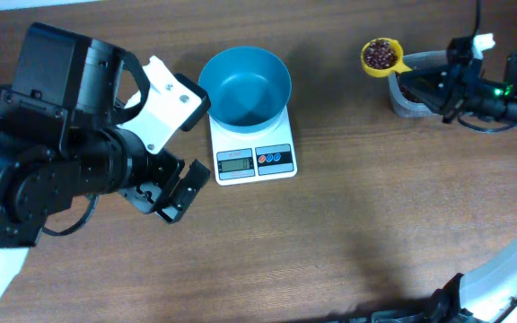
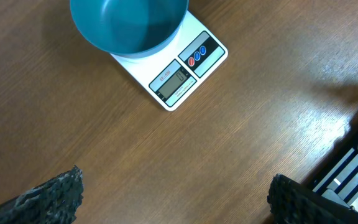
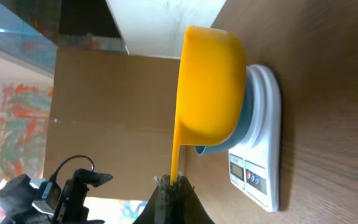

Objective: Scoop item into bowl and weigh 50g on scale
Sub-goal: 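Lift the filled scoop out of the tub with the right gripper, then carry the filled scoop over the teal bowl with the right gripper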

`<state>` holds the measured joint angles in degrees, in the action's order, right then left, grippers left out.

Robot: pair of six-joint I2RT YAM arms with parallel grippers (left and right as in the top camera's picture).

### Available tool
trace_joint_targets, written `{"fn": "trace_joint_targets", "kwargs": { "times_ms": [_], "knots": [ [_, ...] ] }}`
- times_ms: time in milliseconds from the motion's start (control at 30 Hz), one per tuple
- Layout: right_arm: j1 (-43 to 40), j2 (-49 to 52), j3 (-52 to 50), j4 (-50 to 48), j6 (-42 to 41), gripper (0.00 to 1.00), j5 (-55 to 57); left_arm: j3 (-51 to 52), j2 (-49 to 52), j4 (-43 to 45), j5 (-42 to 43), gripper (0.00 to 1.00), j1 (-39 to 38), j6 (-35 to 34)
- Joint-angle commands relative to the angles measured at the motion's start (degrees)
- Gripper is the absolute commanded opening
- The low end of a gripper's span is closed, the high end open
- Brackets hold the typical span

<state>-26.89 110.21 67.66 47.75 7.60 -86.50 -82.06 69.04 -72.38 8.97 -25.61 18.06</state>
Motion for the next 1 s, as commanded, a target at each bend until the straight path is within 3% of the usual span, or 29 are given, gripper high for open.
{"fn": "trace_joint_targets", "kwargs": {
  "times_ms": [0, 333, 967],
  "knots": [
    [3.2, 0.4, -0.1, -0.2, 0.9, 0.04, -2.4, 0.3, 0.3, 0.1, -0.4, 0.99, -0.2, 0.9],
    [10.4, 0.4, -0.1, -0.9, 0.9, 0.04, -2.4, 0.3, 0.3, 0.1, -0.4, 0.99, -0.2, 0.9],
    [22.6, 0.4, -0.1, -34.8, -32.0, 0.04, -1.3, 0.3, 0.3, 0.1, -0.4, 0.99, -0.2, 0.9]
  ]
}}
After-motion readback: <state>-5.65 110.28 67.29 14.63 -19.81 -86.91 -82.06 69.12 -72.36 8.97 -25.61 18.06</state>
